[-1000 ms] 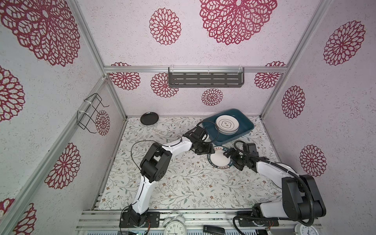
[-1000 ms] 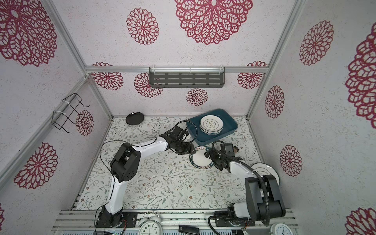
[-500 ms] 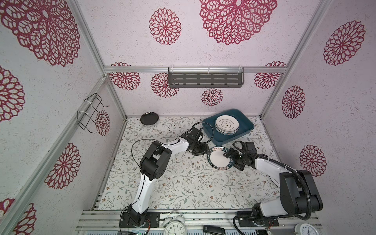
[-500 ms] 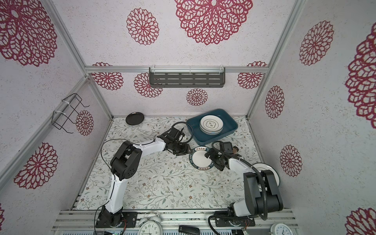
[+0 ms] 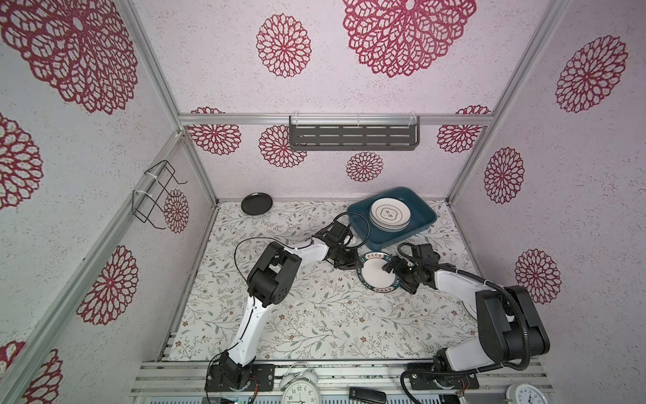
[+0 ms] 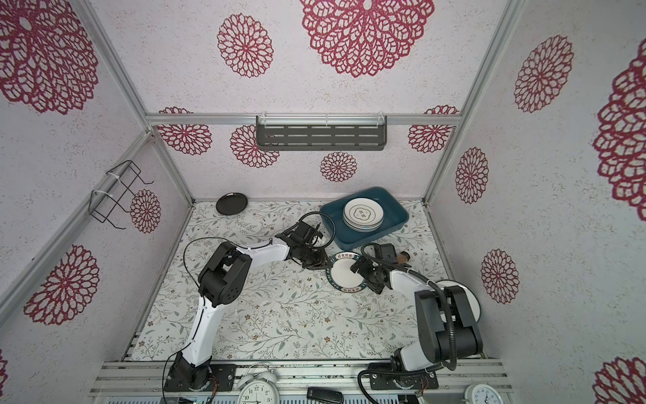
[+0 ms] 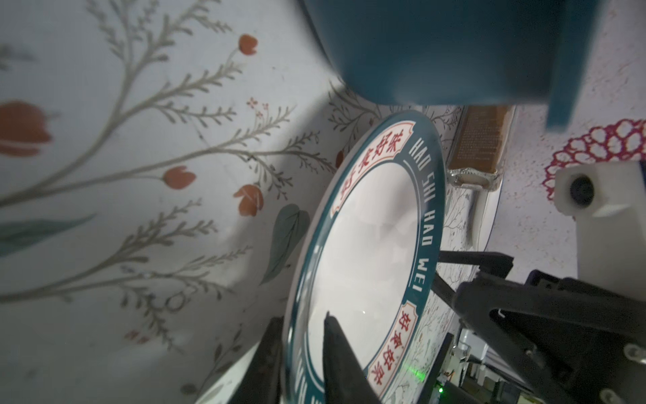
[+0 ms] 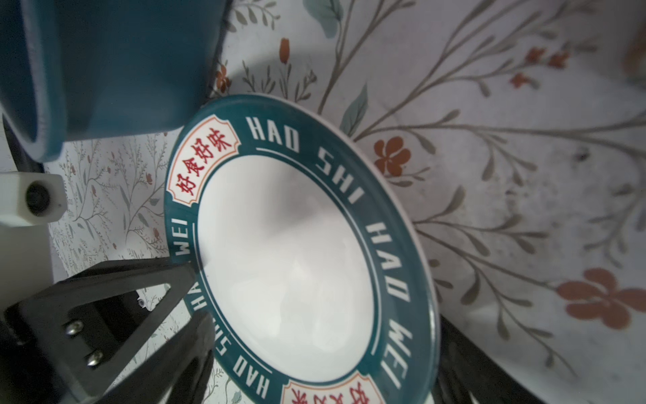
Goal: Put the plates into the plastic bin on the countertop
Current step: 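Carry the plate toward the left gripper and close the left gripper on its rim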
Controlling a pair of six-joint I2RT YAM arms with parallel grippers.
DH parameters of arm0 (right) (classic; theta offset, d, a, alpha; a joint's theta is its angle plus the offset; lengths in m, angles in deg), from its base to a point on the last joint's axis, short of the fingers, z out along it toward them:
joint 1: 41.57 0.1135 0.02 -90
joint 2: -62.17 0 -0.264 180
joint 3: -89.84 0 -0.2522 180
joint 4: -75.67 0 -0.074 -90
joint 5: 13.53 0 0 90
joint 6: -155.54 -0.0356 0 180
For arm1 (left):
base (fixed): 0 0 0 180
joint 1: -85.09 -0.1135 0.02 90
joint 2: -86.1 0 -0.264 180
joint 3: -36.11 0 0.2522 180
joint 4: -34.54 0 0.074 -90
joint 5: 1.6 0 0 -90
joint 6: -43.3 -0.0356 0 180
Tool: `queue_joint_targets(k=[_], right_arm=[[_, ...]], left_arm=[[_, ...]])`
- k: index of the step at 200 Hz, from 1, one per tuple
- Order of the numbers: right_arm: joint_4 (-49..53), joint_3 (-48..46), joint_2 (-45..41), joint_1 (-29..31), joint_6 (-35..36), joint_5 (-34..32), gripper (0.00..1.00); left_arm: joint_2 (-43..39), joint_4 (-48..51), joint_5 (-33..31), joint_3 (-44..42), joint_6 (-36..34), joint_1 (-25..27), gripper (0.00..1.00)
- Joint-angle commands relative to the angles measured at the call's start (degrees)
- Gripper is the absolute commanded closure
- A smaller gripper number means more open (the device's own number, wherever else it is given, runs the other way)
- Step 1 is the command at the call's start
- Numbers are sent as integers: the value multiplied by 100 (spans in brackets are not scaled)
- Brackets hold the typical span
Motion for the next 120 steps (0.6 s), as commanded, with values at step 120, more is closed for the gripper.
queue_joint_targets(k=[120], right_arm=[[684, 177, -1845, -36, 220, -543, 5]], left_arm=[[-1828, 246, 91, -1484, 99, -52, 100]])
